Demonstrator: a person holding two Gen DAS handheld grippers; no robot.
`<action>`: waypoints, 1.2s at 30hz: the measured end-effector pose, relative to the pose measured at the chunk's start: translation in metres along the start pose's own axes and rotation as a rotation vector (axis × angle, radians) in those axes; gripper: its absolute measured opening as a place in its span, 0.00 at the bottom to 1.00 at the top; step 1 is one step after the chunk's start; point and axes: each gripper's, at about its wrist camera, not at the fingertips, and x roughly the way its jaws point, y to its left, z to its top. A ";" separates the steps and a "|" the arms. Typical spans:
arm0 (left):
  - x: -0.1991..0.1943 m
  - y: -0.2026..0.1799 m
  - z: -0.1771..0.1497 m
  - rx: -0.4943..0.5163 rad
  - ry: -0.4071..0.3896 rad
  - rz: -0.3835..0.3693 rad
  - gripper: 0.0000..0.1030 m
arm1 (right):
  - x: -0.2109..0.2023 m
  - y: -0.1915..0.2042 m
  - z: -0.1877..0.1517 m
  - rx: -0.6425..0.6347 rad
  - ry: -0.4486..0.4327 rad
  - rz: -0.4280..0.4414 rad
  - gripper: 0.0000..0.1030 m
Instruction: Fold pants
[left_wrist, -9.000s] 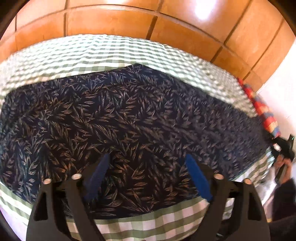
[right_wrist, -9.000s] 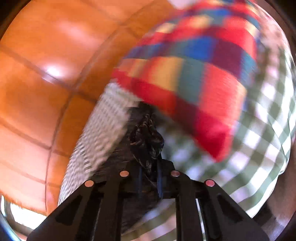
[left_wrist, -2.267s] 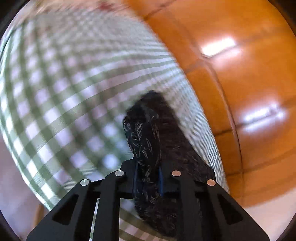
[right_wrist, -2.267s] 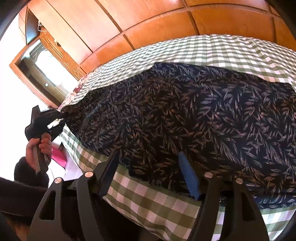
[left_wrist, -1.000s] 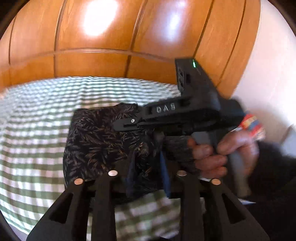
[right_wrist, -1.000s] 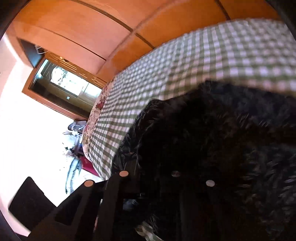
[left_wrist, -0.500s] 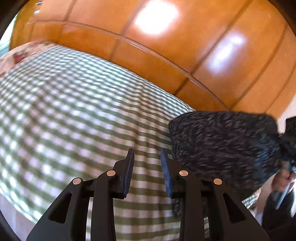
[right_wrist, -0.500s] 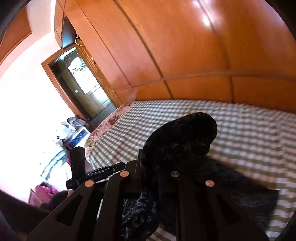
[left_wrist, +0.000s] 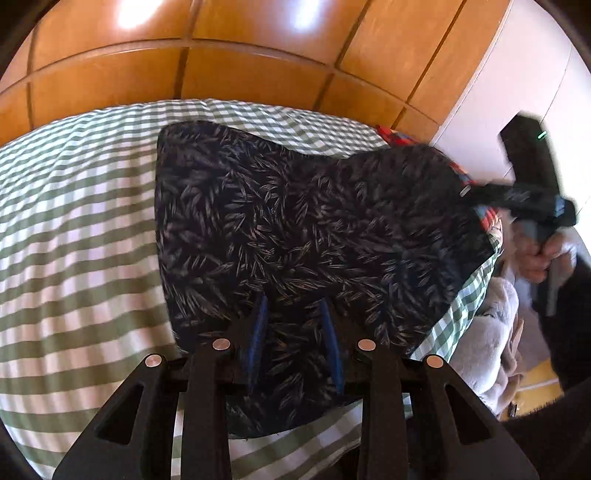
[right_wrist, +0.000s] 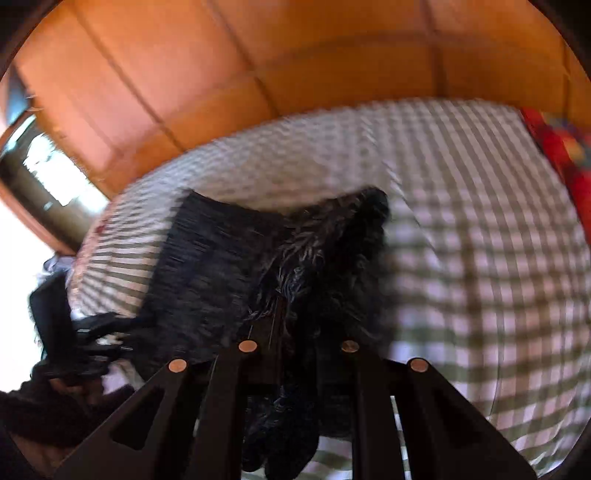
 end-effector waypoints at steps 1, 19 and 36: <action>0.003 -0.003 0.000 0.002 0.002 0.016 0.30 | 0.010 -0.010 -0.006 0.026 0.013 -0.007 0.14; 0.007 -0.038 0.000 0.050 0.008 0.199 0.39 | -0.018 -0.023 -0.055 0.163 -0.037 -0.023 0.35; -0.009 -0.025 -0.023 0.079 0.013 0.191 0.39 | -0.005 -0.024 -0.056 0.154 -0.036 -0.094 0.24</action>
